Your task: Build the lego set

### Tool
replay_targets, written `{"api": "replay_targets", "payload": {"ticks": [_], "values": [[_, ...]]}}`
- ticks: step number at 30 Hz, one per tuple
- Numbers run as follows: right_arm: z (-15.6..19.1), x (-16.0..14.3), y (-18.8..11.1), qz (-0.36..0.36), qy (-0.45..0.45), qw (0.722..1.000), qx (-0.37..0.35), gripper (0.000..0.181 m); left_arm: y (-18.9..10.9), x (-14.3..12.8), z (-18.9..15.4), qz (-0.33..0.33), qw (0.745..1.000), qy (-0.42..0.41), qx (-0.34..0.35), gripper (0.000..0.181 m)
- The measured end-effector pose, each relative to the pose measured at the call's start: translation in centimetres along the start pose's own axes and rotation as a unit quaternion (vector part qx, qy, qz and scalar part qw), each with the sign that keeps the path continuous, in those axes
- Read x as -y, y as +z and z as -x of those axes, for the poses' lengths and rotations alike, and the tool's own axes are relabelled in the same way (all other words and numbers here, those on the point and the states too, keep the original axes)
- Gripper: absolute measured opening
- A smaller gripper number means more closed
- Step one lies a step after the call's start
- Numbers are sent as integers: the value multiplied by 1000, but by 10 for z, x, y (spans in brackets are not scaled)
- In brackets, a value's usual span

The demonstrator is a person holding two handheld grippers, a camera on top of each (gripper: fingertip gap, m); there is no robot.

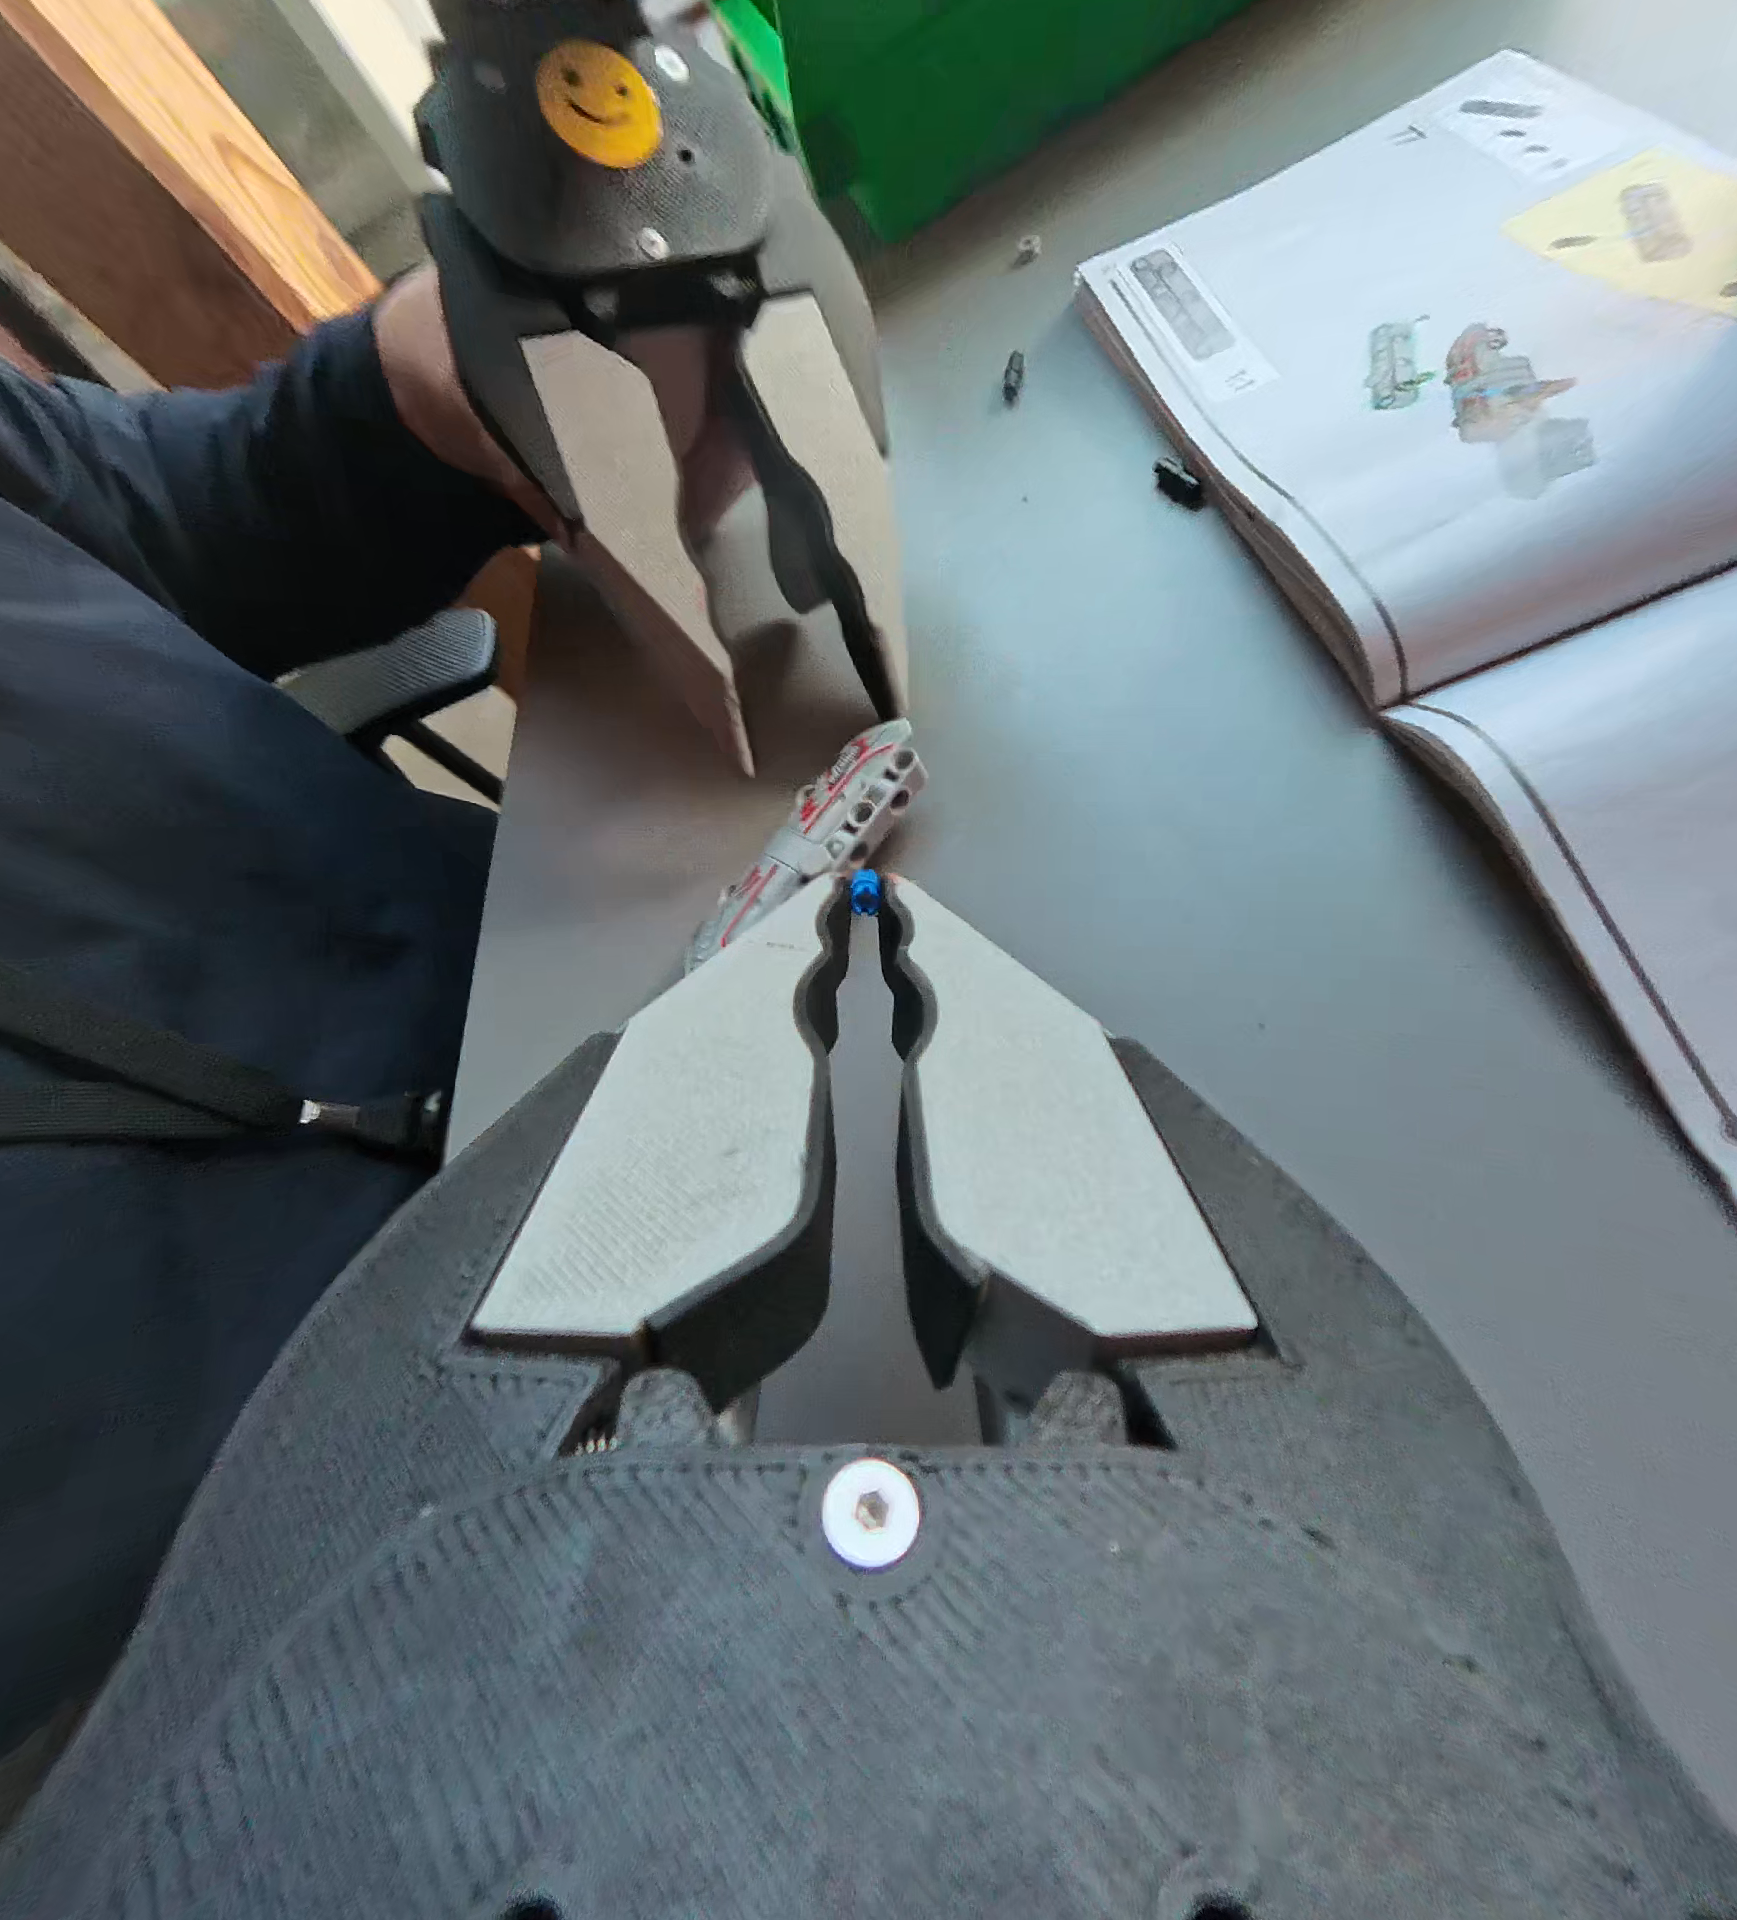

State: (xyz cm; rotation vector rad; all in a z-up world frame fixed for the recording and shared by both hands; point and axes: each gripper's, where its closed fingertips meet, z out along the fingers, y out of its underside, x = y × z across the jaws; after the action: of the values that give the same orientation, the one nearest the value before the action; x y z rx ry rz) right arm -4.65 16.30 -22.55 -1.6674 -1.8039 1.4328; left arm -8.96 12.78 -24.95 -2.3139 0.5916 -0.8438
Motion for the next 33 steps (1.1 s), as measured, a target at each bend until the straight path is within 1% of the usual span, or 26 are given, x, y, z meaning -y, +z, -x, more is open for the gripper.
{"api": "replay_targets", "payload": {"ticks": [1, 4, 6, 7, 8, 10, 12, 14, 15, 17, 18, 20, 22, 24, 26, 29, 31, 33], "values": [[2, 2, 1, -6, 7, 1000, 17, 1, 3, 2, -1, 2, 1000, -5, -12, 33], [11, 10, 4, -24, 13, 998, 62, 1, 10, 9, 4, 5, 999, -21, -46, 20], [13, 11, 4, -28, 4, 997, 67, 1, 12, 12, 0, 15, 994, -44, -98, 10], [14, 10, 3, -27, 3, 997, 67, 1, 13, 13, 0, 19, 992, -43, -113, 2], [14, 9, 3, -27, 4, 997, 67, 1, 14, 14, 2, 25, 993, -33, -113, 0], [14, 10, 2, -32, 6, 997, 69, 1, 18, 14, 13, 55, 994, -6, -90, 0], [12, 11, -1, -38, 7, 997, 62, 1, 23, 21, 21, 64, 995, 21, -79, 0], [10, 12, -5, -48, 3, 997, 53, 1, 22, 29, 29, 69, 996, 37, -51, 0], [10, 13, -8, -57, -2, 997, 51, 1, 20, 36, 24, 53, 996, 53, -46, 3], [14, 18, -14, -82, -20, 995, 52, 1, 15, 47, -3, 14, 993, 97, -71, 11], [16, 21, -16, -93, -28, 994, 51, 1, 14, 51, -16, -3, 990, 123, -72, 16], [17, 24, -16, -102, -27, 993, 52, 1, 14, 60, -32, -39, 980, 193, -37, 16], [16, 27, -14, -109, -9, 992, 54, 1, 13, 68, -42, -76, 957, 278, 22, 16], [19, 31, -15, -123, 13, 989, 75, 1, 12, 72, -41, -90, 933, 335, 92, 13], [23, 33, -17, -134, 32, 986, 95, 1, 13, 72, -38, -92, 918, 360, 136, 12], [25, 35, -18, -144, 48, 982, 111, 1, 12, 77, -37, -108, 901, 384, 169, 4], [26, 39, -21, -160, 62, 978, 123, 1, 9, 81, -40, -121, 881, 414, 194, 0], [25, 40, -23, -164, 76, 974, 133, 1, 10, 83, -39, -117, 862, 440, 223, 0]]}}
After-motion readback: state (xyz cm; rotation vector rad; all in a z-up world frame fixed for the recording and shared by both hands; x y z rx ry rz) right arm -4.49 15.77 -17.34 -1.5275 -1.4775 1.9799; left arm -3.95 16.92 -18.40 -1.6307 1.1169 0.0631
